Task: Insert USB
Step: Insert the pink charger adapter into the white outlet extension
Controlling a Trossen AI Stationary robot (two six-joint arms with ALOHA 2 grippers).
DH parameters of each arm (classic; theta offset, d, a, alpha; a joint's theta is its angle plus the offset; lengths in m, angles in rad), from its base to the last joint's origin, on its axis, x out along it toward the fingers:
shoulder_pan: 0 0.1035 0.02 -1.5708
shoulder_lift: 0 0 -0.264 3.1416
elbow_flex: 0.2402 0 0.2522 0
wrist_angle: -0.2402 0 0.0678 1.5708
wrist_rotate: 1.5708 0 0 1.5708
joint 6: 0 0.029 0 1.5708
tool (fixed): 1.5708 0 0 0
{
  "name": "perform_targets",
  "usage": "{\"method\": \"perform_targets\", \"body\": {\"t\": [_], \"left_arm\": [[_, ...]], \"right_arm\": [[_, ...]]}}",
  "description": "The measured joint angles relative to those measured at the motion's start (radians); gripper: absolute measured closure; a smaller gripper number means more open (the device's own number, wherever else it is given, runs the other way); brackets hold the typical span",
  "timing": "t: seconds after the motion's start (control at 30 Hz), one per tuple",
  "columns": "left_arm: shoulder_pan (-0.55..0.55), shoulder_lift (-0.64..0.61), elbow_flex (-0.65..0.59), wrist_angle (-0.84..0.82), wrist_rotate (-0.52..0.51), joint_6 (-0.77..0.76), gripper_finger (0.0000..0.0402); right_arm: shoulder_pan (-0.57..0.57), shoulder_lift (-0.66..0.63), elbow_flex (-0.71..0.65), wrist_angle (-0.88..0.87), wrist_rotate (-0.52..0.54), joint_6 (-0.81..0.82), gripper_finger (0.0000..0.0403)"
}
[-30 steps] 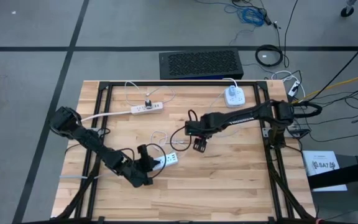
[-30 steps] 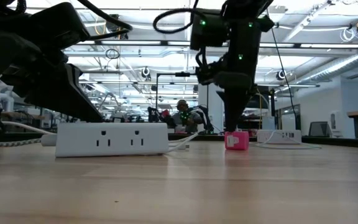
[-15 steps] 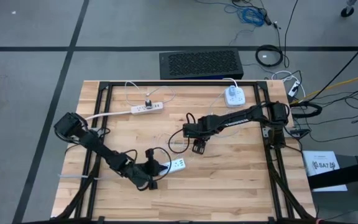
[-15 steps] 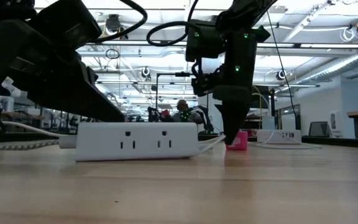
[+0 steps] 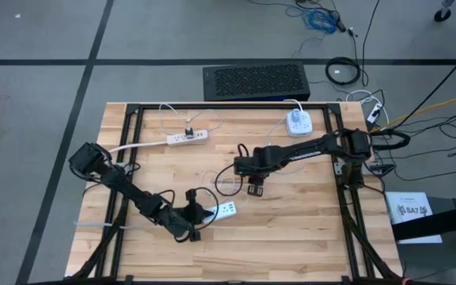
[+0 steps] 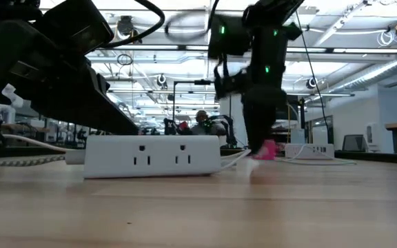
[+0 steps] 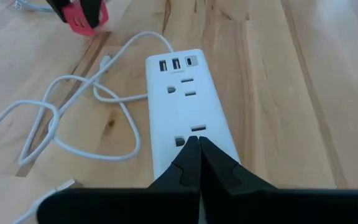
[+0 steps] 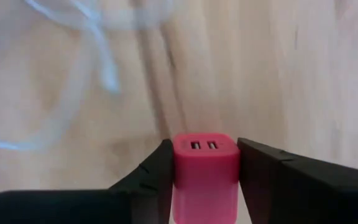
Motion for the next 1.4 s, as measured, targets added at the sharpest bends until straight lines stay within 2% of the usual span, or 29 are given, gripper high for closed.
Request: {"method": "perform_targets", "body": {"t": [0.2, 0.3, 0.47, 0.57, 0.7, 0.8, 0.97, 1.2, 1.4], "left_arm": [[-0.001, 0.0, -0.001, -0.002, 0.001, -0.007, 0.0401], [-0.004, 0.0, -0.001, -0.002, 0.0, -0.008, 0.0401], [-0.018, 0.0, -0.001, -0.001, -0.01, -0.008, 0.0401], [-0.024, 0.0, -0.001, -0.001, -0.015, -0.009, 0.0401], [-0.027, 0.0, -0.002, 0.004, -0.021, -0.008, 0.0401], [-0.027, 0.001, -0.003, 0.009, -0.02, -0.003, 0.0401], [-0.026, 0.001, -0.003, 0.014, -0.016, -0.002, 0.0401], [-0.025, 0.002, -0.003, 0.022, -0.015, -0.002, 0.0401], [-0.026, 0.002, -0.003, 0.025, -0.014, -0.001, 0.0401]], "right_arm": [[0.067, -0.088, 0.0, 0.137, 0.027, -0.001, 0.029], [0.124, -0.124, -0.005, 0.273, 0.038, -0.016, 0.029], [0.228, -0.133, -0.104, 0.648, 0.093, -0.019, 0.029], [0.284, -0.131, -0.215, 0.96, 0.141, -0.002, 0.029], [0.325, -0.105, -0.39, 1.414, 0.127, 0.008, 0.029], [0.32, -0.068, -0.474, 1.63, 0.092, 0.038, 0.029], [0.293, 0.02, -0.486, 1.774, 0.028, 0.056, 0.029], [0.275, 0.126, -0.471, 1.868, -0.028, 0.093, 0.029], [0.274, 0.169, -0.467, 1.922, -0.024, 0.099, 0.029]]}}
